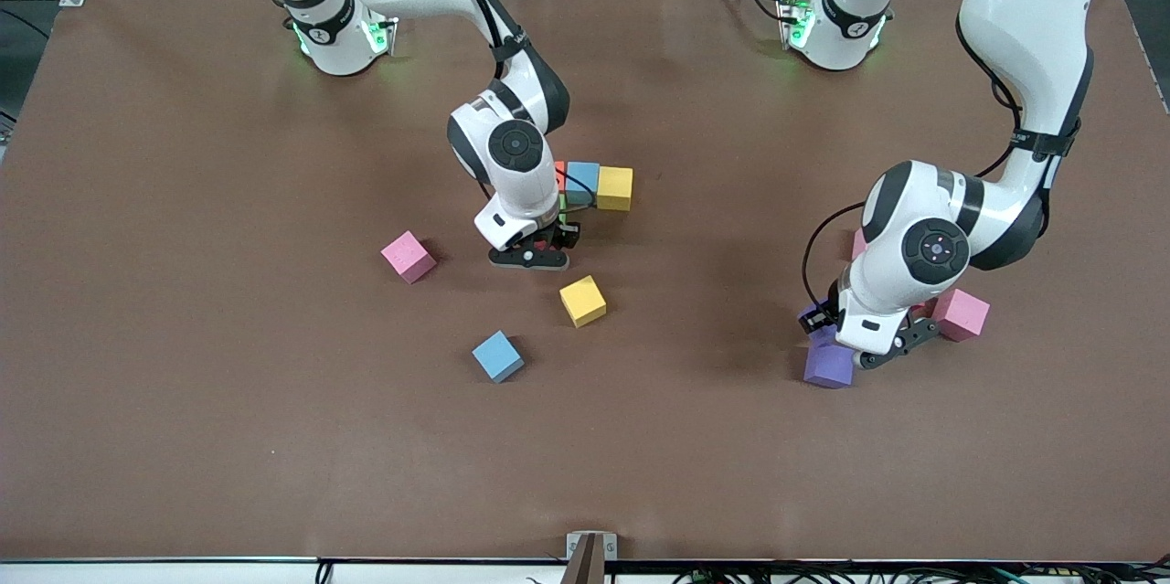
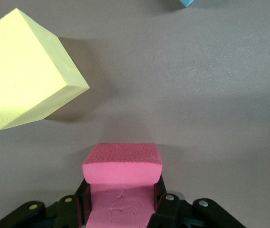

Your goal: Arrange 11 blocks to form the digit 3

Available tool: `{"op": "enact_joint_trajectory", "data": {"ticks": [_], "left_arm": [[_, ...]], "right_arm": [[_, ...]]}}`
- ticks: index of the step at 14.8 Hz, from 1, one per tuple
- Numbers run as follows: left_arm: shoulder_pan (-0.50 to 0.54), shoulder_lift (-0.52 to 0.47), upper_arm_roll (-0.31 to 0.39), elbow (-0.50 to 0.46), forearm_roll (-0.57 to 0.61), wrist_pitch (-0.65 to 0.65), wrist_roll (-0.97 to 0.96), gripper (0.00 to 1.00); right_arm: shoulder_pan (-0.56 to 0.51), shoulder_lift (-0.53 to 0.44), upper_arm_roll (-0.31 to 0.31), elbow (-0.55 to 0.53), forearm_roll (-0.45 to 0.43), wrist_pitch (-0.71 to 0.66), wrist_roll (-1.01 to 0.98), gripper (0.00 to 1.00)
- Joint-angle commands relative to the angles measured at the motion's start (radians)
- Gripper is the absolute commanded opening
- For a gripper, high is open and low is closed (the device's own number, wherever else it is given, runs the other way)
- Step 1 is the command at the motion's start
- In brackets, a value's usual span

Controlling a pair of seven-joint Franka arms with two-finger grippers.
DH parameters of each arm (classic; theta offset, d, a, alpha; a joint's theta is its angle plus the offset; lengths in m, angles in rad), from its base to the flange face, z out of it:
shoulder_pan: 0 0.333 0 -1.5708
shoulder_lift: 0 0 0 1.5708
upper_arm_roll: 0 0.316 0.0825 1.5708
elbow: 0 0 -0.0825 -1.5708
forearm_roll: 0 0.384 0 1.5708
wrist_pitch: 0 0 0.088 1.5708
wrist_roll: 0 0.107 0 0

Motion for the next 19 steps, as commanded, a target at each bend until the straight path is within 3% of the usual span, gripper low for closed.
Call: {"op": "enact_joint_trajectory", "data": {"ticks": [1, 19], "left_arm": [[-0.003, 0.001, -0.002, 0.008, 0.020, -0.014, -0.023, 0.43], [-0.005, 0.003, -0.002, 0.008, 0.020, -0.014, -0.021, 0.43]], "right_arm": [[0.001, -0.043, 0.004, -0.042, 0.004, 0.000, -0.011, 0.02], [0.009, -0.053, 0.004, -0.045, 0.004, -0.006, -0.011, 0.02]]}}
